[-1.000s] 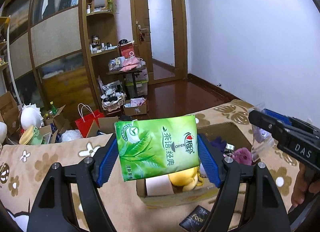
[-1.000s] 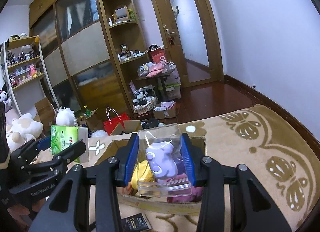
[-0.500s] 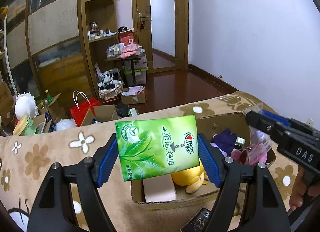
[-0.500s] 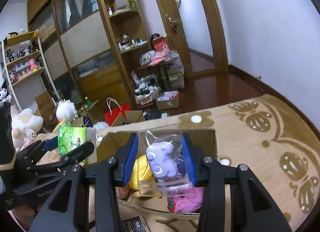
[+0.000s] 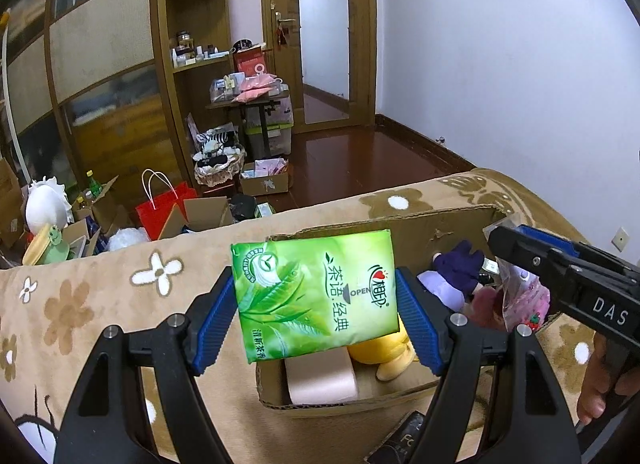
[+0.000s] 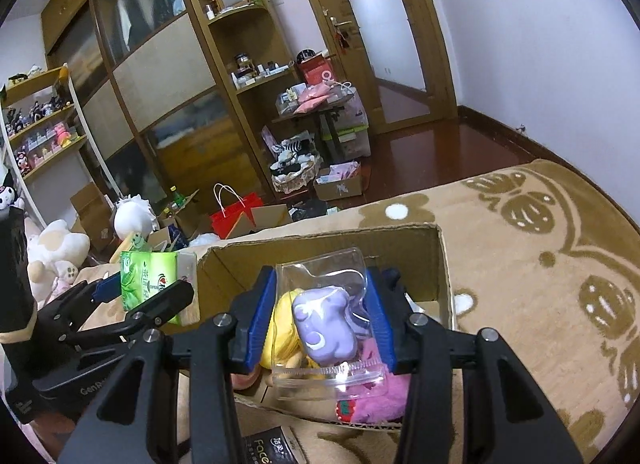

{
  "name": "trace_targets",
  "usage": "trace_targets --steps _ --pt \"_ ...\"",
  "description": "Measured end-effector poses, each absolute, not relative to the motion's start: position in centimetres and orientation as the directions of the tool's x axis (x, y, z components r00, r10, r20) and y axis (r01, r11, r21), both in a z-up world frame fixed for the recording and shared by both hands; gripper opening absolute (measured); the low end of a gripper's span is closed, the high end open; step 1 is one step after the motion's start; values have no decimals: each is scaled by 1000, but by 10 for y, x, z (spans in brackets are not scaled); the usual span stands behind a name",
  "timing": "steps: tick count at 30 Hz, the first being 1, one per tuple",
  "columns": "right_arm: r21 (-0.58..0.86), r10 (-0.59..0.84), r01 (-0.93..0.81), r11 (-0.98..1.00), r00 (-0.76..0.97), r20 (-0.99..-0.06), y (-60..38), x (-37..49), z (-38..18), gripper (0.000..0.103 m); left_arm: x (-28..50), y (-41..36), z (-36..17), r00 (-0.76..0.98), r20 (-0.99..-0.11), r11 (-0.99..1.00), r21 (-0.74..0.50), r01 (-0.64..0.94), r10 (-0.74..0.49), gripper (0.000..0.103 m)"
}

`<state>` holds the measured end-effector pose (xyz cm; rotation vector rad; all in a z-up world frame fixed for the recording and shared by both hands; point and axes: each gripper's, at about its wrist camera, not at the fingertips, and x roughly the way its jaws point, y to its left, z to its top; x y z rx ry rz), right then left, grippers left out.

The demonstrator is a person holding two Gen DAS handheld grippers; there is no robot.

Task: Organize soft objects
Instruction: 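Open both tools to drop the green packet and bagged toy into the box, then withdraw both tools and lower the left tool toward the black Face packet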

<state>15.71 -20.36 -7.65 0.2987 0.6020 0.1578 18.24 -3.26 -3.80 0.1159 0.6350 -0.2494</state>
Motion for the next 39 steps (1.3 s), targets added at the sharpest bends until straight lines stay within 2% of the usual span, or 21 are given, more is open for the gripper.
trace_targets --steps 5,7,9,11,13,16,21,22,25,27,31,39 --pt "321 235 -60 945 806 -543 -203 158 -77 51 184 -30 -39 781 -602 970 48 240 -164 76" --pt "310 233 -63 949 802 -550 -201 156 -78 58 184 -30 -40 777 -608 970 45 240 -164 77" --pt "302 231 -66 951 802 -551 -200 154 -77 60 184 -30 -41 771 -614 969 38 244 -170 77" --pt "302 232 -67 951 801 -553 -200 155 -76 61 183 -30 -40 770 -615 969 39 244 -169 84" --pt "304 232 -66 951 800 -553 -200 154 -75 63 180 -31 -39 779 -604 968 47 247 -169 85" --pt "312 229 -58 948 804 -549 -202 149 -73 74 176 -34 -38 775 -608 965 54 258 -173 85" --pt "309 214 -42 950 808 -549 -206 141 -69 77 169 -35 -37 776 -608 963 64 262 -171 86" --pt "311 213 -39 950 809 -548 -207 138 -68 83 166 -35 -36 776 -608 963 66 262 -170 86" --pt "320 208 -30 947 817 -538 -211 130 -63 88 157 -35 -33 775 -608 961 75 267 -168 97" --pt "323 207 -27 946 815 -540 -213 125 -60 90 150 -34 -30 776 -608 960 82 268 -165 97" --pt "314 192 -17 949 821 -537 -214 111 -53 103 136 -29 -27 767 -619 961 67 269 -172 98" --pt "294 165 -6 956 838 -520 -216 78 -37 103 104 -25 -23 746 -640 952 73 296 -183 100"
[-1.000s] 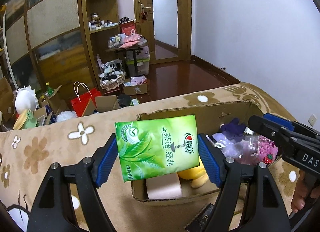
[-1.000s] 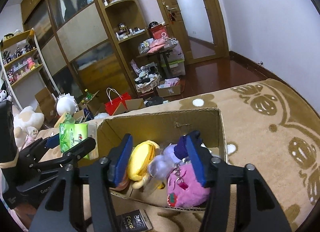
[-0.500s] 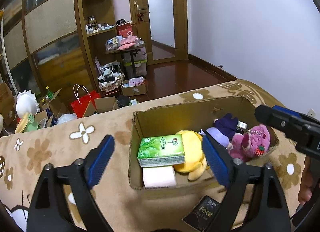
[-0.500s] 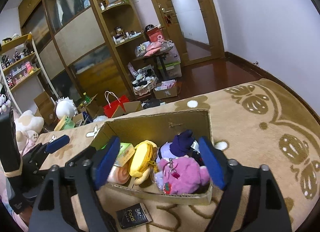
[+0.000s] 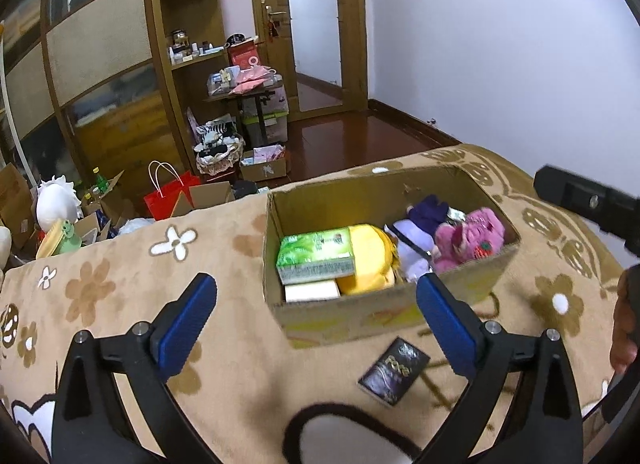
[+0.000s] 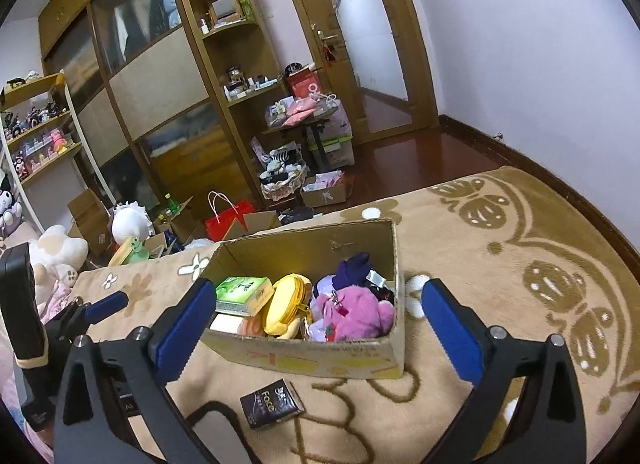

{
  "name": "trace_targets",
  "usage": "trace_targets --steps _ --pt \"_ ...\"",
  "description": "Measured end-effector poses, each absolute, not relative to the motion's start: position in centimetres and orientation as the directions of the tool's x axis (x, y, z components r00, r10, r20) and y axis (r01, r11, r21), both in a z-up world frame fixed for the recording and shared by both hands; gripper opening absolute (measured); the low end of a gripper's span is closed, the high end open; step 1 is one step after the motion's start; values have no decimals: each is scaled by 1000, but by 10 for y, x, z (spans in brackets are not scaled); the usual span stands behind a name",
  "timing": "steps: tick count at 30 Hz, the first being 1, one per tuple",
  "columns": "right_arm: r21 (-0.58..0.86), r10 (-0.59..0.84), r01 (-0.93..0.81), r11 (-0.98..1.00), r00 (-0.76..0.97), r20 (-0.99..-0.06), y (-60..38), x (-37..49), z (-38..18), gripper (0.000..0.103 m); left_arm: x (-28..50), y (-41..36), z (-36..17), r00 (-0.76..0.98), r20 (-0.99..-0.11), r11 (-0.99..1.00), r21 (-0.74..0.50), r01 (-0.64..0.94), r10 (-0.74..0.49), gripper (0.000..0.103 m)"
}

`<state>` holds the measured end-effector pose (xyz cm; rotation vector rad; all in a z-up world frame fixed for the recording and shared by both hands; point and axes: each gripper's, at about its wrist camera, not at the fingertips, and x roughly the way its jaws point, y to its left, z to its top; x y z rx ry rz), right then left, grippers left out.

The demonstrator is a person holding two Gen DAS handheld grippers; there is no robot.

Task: Organize soft objects
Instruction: 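Withdraw both tools and lower the left tool toward the black Face packet, then close the left tool on the black Face tissue packet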

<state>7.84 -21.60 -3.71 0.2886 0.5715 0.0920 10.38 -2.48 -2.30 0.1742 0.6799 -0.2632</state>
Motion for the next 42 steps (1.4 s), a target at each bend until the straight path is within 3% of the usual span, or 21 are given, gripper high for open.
trace_targets --steps 18,34,36,42 --pt "298 117 51 953 847 -519 -231 44 -27 103 113 -57 -91 524 -827 899 53 435 -205 100" --pt "303 99 87 949 830 -550 -237 49 -37 103 124 -94 -155 389 -909 837 94 539 -149 100" --pt "301 98 90 949 826 -555 -236 49 -39 103 121 -100 -160 395 -908 821 119 558 -138 96" --pt "291 96 91 952 818 -568 -236 50 -43 103 119 -106 -168 365 -919 800 103 591 -152 64"
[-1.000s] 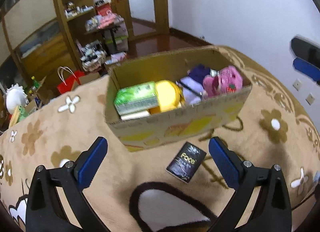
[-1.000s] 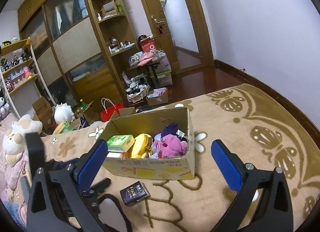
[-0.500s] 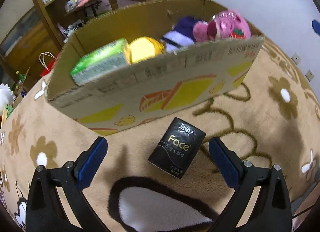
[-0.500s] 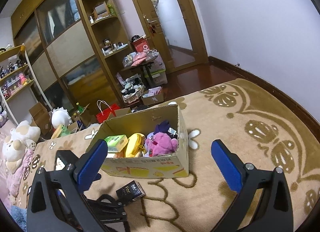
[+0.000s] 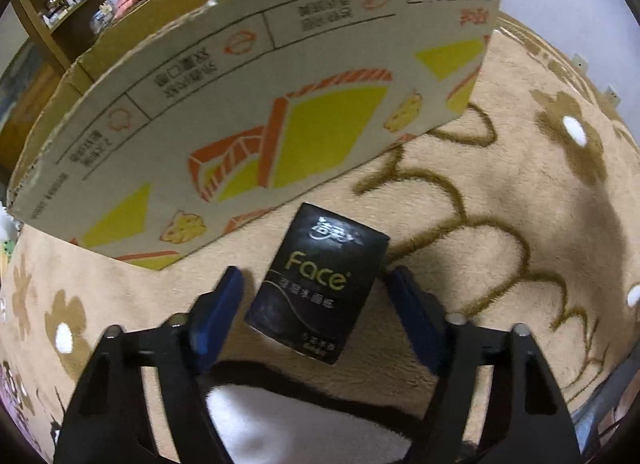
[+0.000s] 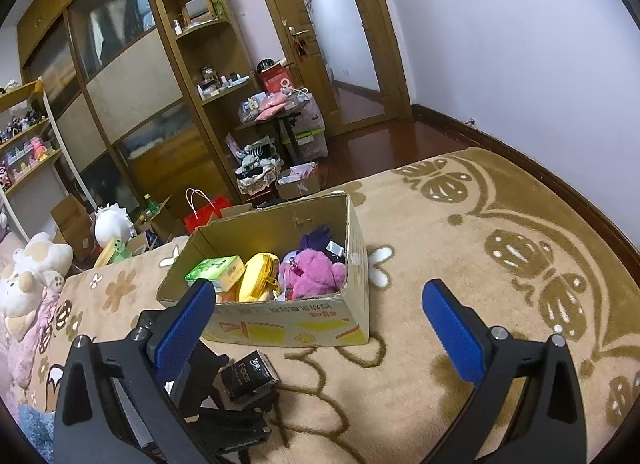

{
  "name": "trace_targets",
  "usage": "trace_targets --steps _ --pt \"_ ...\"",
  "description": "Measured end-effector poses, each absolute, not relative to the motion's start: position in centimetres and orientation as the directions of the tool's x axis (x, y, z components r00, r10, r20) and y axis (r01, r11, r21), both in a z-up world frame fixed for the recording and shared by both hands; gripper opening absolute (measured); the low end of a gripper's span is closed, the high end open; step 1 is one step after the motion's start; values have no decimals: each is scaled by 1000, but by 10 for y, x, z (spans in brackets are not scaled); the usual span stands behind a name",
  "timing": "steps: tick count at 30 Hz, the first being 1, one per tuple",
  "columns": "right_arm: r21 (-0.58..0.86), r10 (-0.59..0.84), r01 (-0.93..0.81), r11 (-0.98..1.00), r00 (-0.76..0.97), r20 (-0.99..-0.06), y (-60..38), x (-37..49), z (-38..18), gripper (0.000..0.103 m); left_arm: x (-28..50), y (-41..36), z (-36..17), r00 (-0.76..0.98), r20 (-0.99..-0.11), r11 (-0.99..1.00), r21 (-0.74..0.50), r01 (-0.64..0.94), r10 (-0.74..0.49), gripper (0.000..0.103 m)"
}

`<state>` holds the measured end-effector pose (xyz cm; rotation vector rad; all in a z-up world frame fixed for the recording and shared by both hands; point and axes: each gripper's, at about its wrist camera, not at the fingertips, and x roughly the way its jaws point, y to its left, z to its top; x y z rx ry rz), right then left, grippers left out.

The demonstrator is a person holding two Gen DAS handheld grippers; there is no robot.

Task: Organize soft objects
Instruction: 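Close the left tool on the black Face tissue packet, then carry the black packet over the box and open the left tool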

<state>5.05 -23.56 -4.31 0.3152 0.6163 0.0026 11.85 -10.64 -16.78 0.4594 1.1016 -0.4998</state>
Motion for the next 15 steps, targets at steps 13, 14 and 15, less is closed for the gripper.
trace_targets --steps 13,14,15 --pt "279 83 92 956 825 -559 -234 46 -43 103 84 -79 -106 564 -799 844 142 517 -211 55" --pt "279 83 91 956 827 -555 -234 46 -42 103 79 -75 -96 590 -776 848 142 511 -226 55" --pt "278 83 89 956 830 -552 -235 46 -40 103 76 -71 -86 612 -755 851 145 505 -235 55"
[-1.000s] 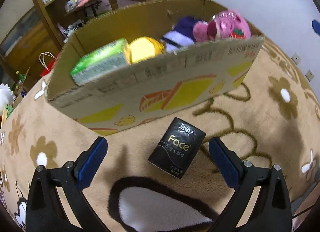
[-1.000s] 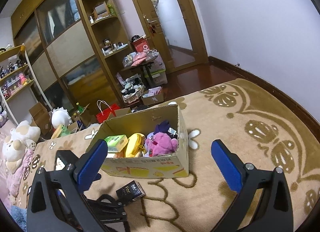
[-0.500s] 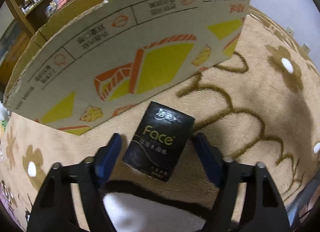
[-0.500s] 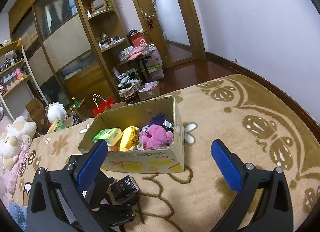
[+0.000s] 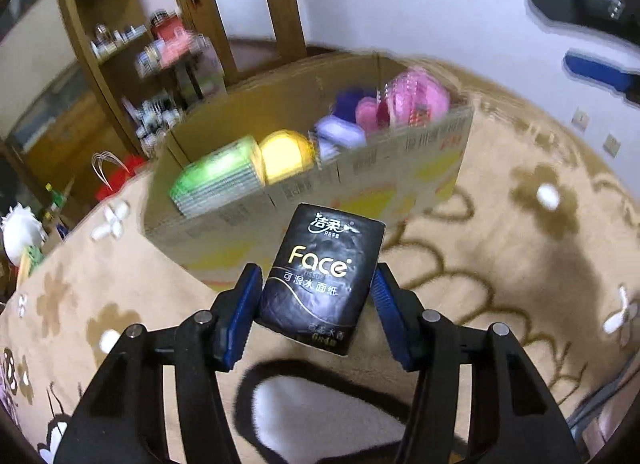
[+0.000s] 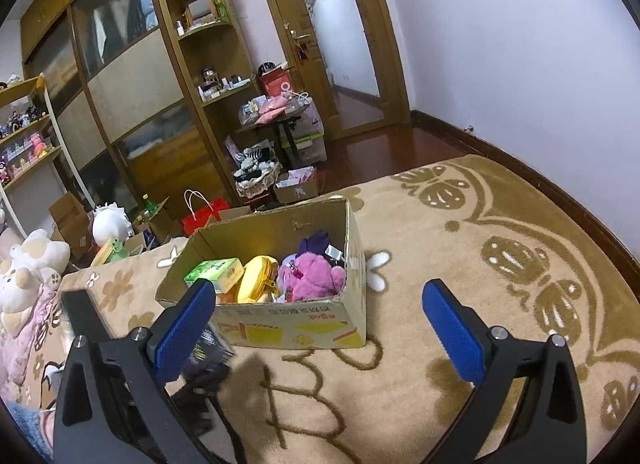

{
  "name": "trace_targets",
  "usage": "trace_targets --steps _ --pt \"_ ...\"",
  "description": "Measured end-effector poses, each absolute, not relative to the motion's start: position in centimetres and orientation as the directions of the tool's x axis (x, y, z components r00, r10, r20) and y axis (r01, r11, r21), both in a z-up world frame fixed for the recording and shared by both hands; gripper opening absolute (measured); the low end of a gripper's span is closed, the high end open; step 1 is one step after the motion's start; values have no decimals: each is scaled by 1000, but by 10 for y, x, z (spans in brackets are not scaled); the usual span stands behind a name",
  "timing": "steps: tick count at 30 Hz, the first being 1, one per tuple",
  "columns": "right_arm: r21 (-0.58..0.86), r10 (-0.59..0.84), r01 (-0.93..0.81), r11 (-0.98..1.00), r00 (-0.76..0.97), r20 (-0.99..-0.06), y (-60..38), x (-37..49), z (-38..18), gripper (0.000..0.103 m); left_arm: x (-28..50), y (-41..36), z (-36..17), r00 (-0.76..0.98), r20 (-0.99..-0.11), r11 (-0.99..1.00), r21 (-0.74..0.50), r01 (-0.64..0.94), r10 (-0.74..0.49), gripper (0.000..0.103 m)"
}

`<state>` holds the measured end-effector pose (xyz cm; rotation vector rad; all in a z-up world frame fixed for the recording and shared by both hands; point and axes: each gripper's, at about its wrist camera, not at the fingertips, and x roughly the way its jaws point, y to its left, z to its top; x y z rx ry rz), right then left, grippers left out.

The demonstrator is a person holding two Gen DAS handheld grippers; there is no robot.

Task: Organize soft objects
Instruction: 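Carry the black packet over the box and open the left tool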

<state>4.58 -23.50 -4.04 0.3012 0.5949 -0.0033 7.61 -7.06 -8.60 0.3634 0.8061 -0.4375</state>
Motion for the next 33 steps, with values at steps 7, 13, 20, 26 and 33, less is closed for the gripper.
trace_targets --steps 7,13,20,26,33 --pt "277 83 86 957 833 -546 -237 46 -37 103 92 -49 -42 711 -658 899 119 421 -246 55" --pt "274 91 74 959 833 -546 -235 46 -36 103 128 -40 -22 739 -628 929 66 363 -244 55" --pt "269 94 67 961 833 -545 -234 48 -35 103 157 -38 -33 733 -641 942 48 333 -227 55" --pt "277 104 66 959 825 -556 -236 51 -35 103 167 -34 -40 735 -640 951 21 308 -224 55" --pt "281 106 61 958 834 -542 -236 49 -33 103 137 -23 -26 792 -585 958 83 276 -178 60"
